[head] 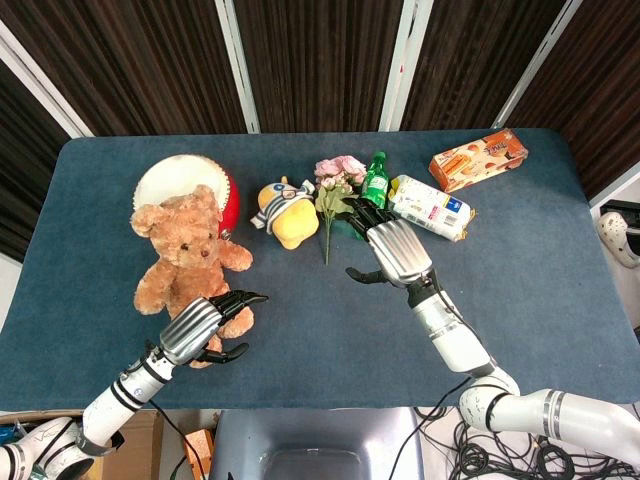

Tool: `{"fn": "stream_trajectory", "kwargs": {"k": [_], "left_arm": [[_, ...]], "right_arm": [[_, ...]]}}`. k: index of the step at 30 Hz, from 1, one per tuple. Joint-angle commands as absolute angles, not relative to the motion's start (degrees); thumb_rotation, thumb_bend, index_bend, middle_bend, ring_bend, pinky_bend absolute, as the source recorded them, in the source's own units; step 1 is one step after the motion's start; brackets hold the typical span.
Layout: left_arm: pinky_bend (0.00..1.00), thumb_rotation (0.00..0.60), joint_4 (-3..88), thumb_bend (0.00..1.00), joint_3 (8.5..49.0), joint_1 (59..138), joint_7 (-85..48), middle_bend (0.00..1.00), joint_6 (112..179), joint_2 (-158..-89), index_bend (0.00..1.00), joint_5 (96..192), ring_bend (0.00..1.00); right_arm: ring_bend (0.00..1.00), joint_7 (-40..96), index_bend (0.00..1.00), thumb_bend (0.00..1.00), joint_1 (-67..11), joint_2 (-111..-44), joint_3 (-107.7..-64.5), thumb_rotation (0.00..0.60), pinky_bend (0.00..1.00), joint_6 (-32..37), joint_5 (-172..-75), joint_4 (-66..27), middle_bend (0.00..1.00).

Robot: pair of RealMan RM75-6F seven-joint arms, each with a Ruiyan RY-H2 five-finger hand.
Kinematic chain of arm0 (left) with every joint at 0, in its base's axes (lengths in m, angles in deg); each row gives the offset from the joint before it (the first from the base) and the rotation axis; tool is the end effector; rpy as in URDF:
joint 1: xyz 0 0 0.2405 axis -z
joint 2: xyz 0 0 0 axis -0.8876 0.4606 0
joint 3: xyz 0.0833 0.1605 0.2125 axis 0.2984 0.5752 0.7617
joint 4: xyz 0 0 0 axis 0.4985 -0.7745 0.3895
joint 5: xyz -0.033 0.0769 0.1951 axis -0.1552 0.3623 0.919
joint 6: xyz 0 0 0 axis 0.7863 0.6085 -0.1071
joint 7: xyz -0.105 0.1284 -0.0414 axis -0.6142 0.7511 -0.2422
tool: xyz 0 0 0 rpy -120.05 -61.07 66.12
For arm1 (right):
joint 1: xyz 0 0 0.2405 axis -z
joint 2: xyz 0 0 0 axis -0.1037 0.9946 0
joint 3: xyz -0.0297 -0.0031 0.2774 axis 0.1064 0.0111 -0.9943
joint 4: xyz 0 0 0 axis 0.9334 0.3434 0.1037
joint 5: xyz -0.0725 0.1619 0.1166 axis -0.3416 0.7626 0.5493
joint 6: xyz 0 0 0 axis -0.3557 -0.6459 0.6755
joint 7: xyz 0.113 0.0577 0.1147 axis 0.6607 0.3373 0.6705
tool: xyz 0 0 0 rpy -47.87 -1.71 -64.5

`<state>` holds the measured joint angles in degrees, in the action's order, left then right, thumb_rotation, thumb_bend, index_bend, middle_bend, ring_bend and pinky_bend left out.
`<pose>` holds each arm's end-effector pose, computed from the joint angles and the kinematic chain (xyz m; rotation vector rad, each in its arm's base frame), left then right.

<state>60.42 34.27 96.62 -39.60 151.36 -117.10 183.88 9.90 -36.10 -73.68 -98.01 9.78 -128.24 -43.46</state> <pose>-0.1524 0.3081 0.0404 -2.0038 -1.0717 -1.4954 -0.0821 -0.3964 0.0569 1.7662 -0.9017 1.2682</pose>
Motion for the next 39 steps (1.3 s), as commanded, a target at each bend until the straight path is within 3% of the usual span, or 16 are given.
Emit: {"fn": "stream_trajectory", "kwargs": {"k": [1,11,16,23,28,35,39], "left_arm": [[0.48,0.6,60.3,0.32,34.3,96.7,-38.8,0.23,151.5,-117.3,0.18,183.3,0.22],[0.48,0.6,61.3,0.32,34.8,95.7,-34.7,0.23,152.4,-115.9,0.22,181.1,0.22],[0.48,0.6,64.5,0.32,34.7,92.8,-28.7,0.23,155.8,-113.5,0.24,179.5,0.23],[0.48,0.6,72.9,0.33,33.6,84.4,-8.7,0.18,165.6,-110.6,0.23,173.7,0.2],[0.31,0.6,77.5,0.33,32.6,79.5,-3.0,0.14,171.5,-111.2,0.26,169.0,0.12],[0.3,0.6,77.6,0.31,31.5,76.2,-1.8,0.09,174.5,-112.1,0.31,165.5,0.08],[0.33,0.6,76.3,0.28,30.1,75.1,-4.5,0.05,173.9,-112.6,0.32,161.4,0.08]], "right_arm": [[0.07,9.3,0.24,0.12,-36.5,-73.4,-97.4,0.6,0.27,9.6,-127.2,-44.0,0.1],[0.07,9.2,0.26,0.12,-35.8,-71.6,-95.4,0.6,0.27,7.1,-126.7,-46.5,0.1],[0.07,12.1,0.26,0.12,-31.8,-67.5,-93.1,0.6,0.27,3.7,-129.9,-51.8,0.1],[0.07,18.9,0.27,0.12,-21.3,-55.9,-84.7,0.6,0.22,-2.7,-139.4,-57.2,0.1],[0.07,19.0,0.28,0.12,-14.3,-50.4,-78.4,0.6,0.22,-7.9,-145.3,-55.1,0.1],[0.07,13.6,0.3,0.12,-2.8,-51.0,-73.3,0.6,0.21,-22.4,-150.9,-49.4,0.1],[0.07,14.3,0.31,0.12,1.1,-52.2,-71.9,0.6,0.2,-26.7,-153.1,-46.2,0.1]]}}
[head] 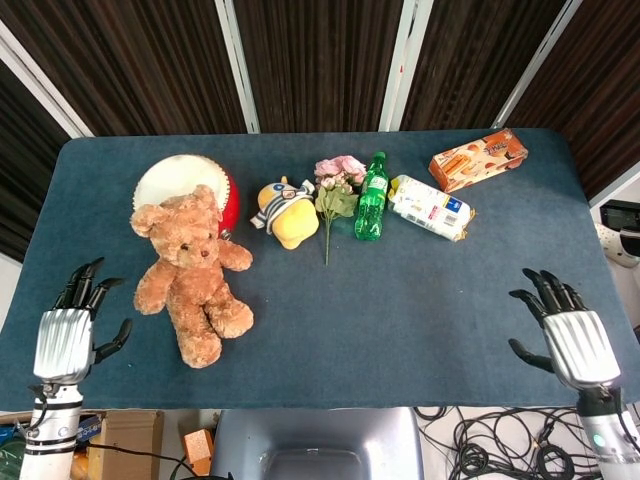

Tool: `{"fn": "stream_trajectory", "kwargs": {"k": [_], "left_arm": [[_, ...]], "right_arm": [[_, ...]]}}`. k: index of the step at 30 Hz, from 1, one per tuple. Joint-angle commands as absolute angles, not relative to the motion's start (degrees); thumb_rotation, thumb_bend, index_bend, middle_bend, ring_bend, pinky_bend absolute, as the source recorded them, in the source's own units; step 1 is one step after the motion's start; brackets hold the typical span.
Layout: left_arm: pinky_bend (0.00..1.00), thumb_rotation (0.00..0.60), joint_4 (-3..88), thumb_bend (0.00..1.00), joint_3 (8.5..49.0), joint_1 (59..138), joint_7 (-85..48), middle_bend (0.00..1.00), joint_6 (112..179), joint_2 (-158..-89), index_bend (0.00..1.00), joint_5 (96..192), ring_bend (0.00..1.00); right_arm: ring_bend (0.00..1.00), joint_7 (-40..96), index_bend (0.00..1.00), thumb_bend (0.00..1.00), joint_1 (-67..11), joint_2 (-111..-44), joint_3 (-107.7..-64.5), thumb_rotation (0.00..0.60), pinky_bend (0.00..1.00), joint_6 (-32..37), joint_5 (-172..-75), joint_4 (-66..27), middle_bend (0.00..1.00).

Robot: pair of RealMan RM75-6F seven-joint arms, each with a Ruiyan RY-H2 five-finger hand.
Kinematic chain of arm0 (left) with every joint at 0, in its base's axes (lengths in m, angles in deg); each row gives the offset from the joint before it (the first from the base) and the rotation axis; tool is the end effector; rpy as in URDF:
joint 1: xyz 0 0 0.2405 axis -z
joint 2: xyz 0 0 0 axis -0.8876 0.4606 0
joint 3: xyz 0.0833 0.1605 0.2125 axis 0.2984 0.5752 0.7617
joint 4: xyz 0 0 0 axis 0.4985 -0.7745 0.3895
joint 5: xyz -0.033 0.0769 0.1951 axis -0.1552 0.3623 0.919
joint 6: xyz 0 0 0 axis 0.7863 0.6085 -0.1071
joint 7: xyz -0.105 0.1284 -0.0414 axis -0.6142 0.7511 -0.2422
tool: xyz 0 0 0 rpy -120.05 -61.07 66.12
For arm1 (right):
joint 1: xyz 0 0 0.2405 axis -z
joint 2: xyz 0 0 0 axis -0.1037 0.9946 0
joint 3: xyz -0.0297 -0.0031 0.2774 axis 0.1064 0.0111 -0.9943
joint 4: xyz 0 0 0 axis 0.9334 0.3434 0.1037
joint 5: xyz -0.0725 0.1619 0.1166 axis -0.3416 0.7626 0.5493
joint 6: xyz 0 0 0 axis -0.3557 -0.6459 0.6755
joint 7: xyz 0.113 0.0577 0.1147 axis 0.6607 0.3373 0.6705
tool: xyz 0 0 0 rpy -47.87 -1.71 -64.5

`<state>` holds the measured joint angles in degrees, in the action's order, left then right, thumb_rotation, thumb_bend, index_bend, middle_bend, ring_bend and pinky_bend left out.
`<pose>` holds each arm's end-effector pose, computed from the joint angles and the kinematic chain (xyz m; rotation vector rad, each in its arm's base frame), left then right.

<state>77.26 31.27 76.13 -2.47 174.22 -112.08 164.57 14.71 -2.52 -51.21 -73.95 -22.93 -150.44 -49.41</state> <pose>-0.2345 0.2501 0.1406 -1.2840 -0.8422 -1.1373 -0.2793 -0.2075 0.1835 1.5037 -0.7499 0.8878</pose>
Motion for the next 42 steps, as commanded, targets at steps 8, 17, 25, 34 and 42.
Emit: {"fn": "stream_trajectory", "kwargs": {"k": [8,17,25,34,42], "left_arm": [[0.36,0.6,70.8,0.25,23.9,74.0,-10.1,0.0,176.0,-120.3,0.4,153.3,0.02],[0.39,0.6,72.7,0.24,21.8,73.7,-21.8,0.0,166.5,-118.4,0.41,146.4,0.02],[0.41,0.6,75.5,0.23,19.7,74.4,-22.5,0.0,161.5,-116.8,0.43,139.7,0.02],[0.42,0.6,77.8,0.23,17.1,76.6,-19.9,0.0,157.1,-115.7,0.43,131.7,0.01],[0.42,0.6,80.8,0.23,16.3,77.8,-22.6,0.0,151.6,-113.4,0.43,128.7,0.01]], "right_arm": [[0.03,15.1,0.28,0.03,3.7,-53.5,-70.8,0.6,0.19,-29.3,-157.8,-42.4,0.09],[0.03,13.1,0.25,0.03,5.2,-55.0,-72.9,0.6,0.17,-30.4,-156.9,-41.8,0.08],[0.03,12.4,0.25,0.03,5.4,-55.8,-74.4,0.6,0.17,-28.6,-154.4,-42.1,0.08],[0.03,13.2,0.25,0.03,5.1,-55.1,-74.4,0.6,0.17,-25.9,-154.2,-42.6,0.08],[0.03,13.8,0.25,0.03,5.2,-55.3,-74.8,0.6,0.17,-25.3,-154.3,-42.4,0.08]]}}
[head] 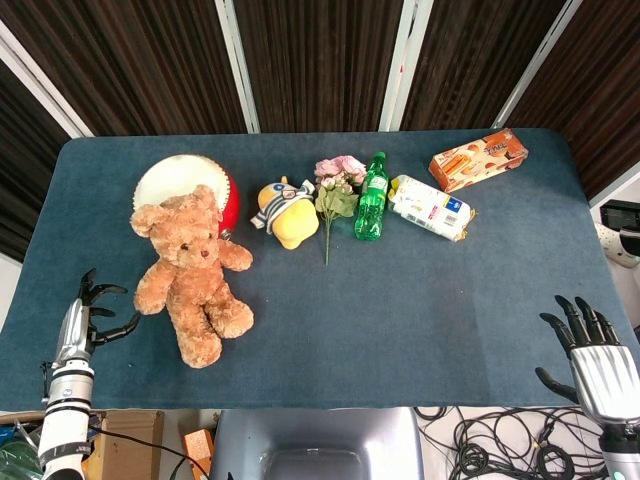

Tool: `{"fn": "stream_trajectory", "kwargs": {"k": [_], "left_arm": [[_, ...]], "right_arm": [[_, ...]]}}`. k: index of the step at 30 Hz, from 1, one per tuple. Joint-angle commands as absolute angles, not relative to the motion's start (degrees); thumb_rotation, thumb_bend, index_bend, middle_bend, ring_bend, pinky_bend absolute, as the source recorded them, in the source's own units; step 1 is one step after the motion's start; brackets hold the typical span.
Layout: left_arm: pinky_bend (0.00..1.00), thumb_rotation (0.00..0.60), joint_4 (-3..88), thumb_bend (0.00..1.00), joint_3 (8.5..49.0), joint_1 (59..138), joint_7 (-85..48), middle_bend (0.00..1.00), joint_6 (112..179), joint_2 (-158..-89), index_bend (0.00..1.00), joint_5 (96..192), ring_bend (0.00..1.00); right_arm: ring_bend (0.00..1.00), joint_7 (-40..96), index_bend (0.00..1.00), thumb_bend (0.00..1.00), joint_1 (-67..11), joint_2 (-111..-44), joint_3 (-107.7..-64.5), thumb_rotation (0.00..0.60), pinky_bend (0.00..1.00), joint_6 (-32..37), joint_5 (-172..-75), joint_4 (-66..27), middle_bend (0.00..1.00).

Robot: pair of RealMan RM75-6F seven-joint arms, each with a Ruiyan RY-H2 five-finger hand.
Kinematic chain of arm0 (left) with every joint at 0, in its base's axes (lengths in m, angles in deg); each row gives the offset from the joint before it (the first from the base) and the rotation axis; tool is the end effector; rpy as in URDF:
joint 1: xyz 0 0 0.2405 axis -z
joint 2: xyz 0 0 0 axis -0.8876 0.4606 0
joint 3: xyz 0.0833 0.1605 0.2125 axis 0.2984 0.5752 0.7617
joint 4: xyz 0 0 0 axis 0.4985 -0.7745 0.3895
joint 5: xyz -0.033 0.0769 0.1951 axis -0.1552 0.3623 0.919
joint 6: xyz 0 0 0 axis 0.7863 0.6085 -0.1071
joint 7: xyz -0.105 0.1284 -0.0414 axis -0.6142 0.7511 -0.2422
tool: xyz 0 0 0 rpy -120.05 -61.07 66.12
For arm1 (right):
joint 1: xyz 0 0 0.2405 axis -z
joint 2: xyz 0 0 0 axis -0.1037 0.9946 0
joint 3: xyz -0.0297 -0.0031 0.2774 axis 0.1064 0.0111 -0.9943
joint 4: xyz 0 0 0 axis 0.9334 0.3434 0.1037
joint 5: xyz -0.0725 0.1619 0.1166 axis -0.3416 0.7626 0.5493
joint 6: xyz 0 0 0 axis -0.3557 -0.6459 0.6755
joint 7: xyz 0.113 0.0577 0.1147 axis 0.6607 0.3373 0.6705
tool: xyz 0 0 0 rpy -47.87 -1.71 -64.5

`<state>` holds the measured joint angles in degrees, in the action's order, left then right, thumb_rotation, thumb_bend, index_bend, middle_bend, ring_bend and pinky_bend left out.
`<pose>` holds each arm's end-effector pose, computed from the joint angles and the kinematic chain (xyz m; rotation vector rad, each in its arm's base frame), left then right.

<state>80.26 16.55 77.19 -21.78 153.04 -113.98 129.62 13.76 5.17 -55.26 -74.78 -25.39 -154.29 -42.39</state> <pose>-0.2776 0.2905 0.1016 -0.8097 -1.6271 -1.1499 -0.3101 -0.1711 0.1750 1.4722 -0.7170 0.8110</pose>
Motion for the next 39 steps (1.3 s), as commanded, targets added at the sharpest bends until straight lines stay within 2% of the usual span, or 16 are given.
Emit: {"fn": "stream_trajectory", "kwargs": {"k": [1,21,27,33,39], "left_arm": [[0.43,0.6,80.7,0.23,16.2,78.0,-23.0,0.0,150.9,-113.3,0.43,128.4,0.01],[0.44,0.6,79.8,0.21,15.5,81.3,-28.2,0.0,144.4,-113.0,0.42,124.5,0.01],[0.45,0.6,77.2,0.2,14.6,83.1,-27.2,0.0,146.9,-115.9,0.43,121.6,0.01],[0.47,0.6,76.2,0.19,14.0,83.4,-26.9,0.0,149.4,-117.4,0.52,120.9,0.02],[0.47,0.6,75.9,0.24,14.0,83.4,-26.6,0.03,149.8,-117.6,0.59,120.8,0.05]], "right_arm": [[0.03,13.9,0.26,0.03,5.2,-55.3,-74.8,0.6,0.17,-25.1,-154.3,-42.4,0.08],[0.03,14.1,0.27,0.03,5.0,-55.7,-75.8,0.6,0.17,-23.0,-153.1,-42.3,0.08],[0.03,14.0,0.27,0.03,4.8,-55.6,-76.0,0.6,0.18,-22.3,-152.5,-42.4,0.08],[0.03,14.0,0.28,0.03,4.9,-55.6,-76.0,0.6,0.18,-22.0,-152.4,-42.6,0.08],[0.03,14.1,0.28,0.03,4.8,-55.6,-76.0,0.6,0.18,-21.8,-152.4,-42.5,0.08]]}}
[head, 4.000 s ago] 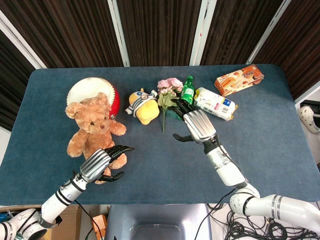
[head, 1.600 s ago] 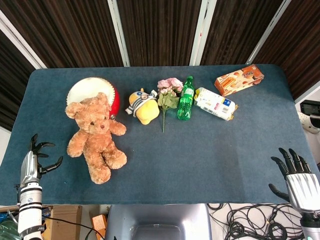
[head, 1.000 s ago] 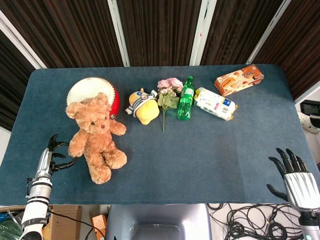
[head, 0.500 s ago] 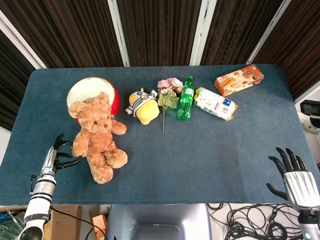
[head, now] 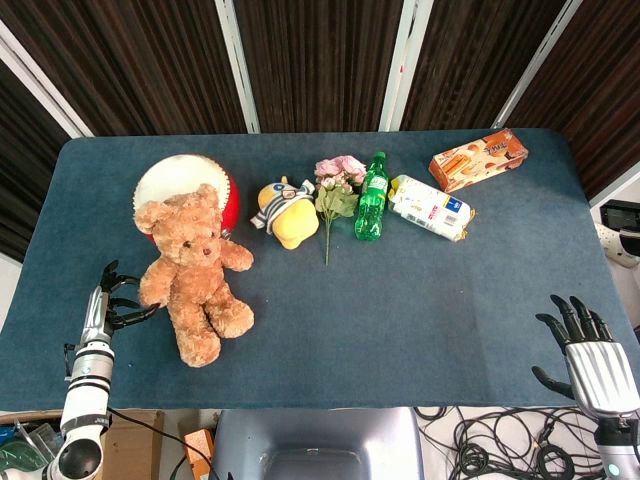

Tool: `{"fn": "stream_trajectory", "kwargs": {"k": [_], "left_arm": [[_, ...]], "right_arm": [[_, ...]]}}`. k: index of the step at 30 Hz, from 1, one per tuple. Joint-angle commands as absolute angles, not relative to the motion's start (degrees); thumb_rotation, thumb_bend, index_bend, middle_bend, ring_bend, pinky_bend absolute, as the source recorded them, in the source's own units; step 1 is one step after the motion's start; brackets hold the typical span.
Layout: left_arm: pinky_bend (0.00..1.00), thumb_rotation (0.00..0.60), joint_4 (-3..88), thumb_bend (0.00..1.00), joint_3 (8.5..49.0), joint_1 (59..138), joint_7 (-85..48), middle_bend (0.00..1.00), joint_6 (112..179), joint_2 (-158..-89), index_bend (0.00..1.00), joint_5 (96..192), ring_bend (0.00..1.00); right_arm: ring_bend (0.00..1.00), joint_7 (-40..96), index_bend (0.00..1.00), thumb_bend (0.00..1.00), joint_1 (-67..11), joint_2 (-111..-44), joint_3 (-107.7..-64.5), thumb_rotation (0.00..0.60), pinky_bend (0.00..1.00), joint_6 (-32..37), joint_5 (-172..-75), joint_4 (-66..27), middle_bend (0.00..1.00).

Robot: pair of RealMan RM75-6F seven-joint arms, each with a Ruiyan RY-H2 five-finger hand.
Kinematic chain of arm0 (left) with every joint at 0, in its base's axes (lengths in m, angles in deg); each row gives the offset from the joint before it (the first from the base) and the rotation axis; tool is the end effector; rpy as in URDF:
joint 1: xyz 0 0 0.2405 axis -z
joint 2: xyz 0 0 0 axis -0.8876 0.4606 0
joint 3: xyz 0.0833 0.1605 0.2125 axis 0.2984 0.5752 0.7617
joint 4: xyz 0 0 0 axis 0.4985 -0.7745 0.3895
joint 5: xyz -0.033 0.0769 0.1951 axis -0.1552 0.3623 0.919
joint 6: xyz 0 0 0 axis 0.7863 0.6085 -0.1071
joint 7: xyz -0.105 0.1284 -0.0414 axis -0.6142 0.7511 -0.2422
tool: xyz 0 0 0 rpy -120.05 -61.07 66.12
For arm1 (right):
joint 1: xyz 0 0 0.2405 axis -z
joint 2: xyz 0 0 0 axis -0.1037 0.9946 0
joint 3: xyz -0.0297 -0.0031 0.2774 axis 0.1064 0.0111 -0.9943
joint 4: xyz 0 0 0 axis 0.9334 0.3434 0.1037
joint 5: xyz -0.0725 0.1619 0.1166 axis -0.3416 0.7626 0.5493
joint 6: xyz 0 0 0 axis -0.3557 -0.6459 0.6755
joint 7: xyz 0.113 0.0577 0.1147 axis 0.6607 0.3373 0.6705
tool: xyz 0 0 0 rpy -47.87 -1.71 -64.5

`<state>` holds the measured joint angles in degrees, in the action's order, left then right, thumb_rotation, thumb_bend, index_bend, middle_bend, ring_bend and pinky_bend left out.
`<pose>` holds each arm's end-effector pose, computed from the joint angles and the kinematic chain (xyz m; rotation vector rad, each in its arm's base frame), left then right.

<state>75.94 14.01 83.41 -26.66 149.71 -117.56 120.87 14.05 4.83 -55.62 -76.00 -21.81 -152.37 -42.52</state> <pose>-0.2687 0.3233 0.0791 -0.6972 -1.7647 -1.2050 -0.3156 -0.1777 0.1681 1.4762 -0.7645 0.7832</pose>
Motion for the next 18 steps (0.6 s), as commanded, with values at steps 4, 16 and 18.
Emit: {"fn": "stream_trajectory", "kwargs": {"k": [4,16,18], "left_arm": [[0.47,0.6,75.5,0.4,13.8,83.7,-25.9,0.07,150.4,-117.7,0.62,120.8,0.08],[0.47,0.6,74.0,0.43,14.4,82.9,-27.4,0.12,149.8,-118.0,0.62,123.1,0.12],[0.47,0.6,74.3,0.43,14.2,82.8,-27.9,0.12,149.4,-117.6,0.62,123.4,0.12]], "right_arm": [[0.03,14.1,0.29,0.03,4.7,-55.6,-75.9,0.6,0.18,-21.3,-152.2,-42.6,0.08],[0.03,13.7,0.3,0.03,4.5,-55.4,-75.6,0.6,0.18,-19.8,-151.7,-43.0,0.08],[0.03,13.7,0.3,0.03,4.5,-55.5,-75.7,0.6,0.18,-19.7,-151.6,-43.0,0.08]]}}
